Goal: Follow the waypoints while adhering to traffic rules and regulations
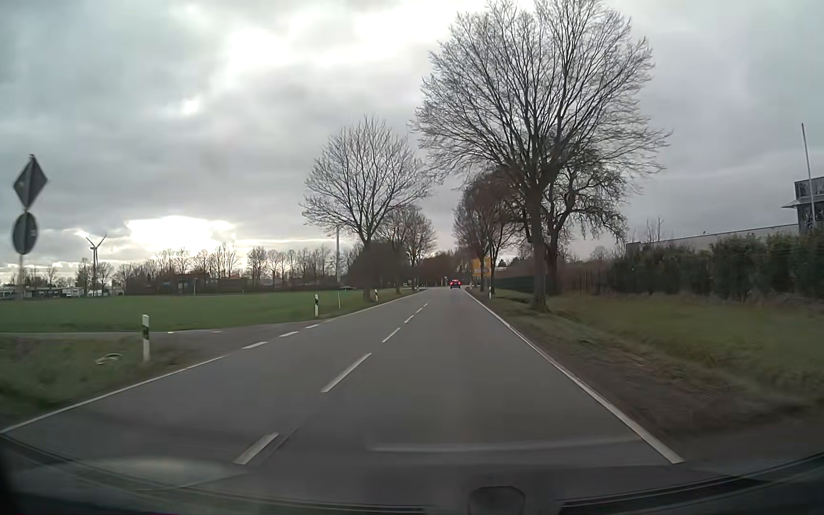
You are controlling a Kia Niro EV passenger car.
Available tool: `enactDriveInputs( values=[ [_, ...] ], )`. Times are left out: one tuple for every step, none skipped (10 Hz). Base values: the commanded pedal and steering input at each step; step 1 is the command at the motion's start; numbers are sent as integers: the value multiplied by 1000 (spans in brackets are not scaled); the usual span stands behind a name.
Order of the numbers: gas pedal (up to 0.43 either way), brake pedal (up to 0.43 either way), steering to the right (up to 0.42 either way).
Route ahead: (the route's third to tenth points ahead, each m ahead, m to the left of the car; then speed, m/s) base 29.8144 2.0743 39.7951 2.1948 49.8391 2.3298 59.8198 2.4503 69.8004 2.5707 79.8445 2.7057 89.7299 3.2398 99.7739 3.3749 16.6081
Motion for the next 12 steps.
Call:
enactDriveInputs(
  values=[
    [0, 0, 3],
    [0, 0, 3],
    [0, 0, 3],
    [0, 0, 3],
    [0, 0, 3],
    [0, 0, 3],
    [0, 0, 3],
    [0, 0, 3],
    [0, 0, 3],
    [0, 0, 3],
    [0, 0, 3],
    [0, 0, 3]
  ],
)
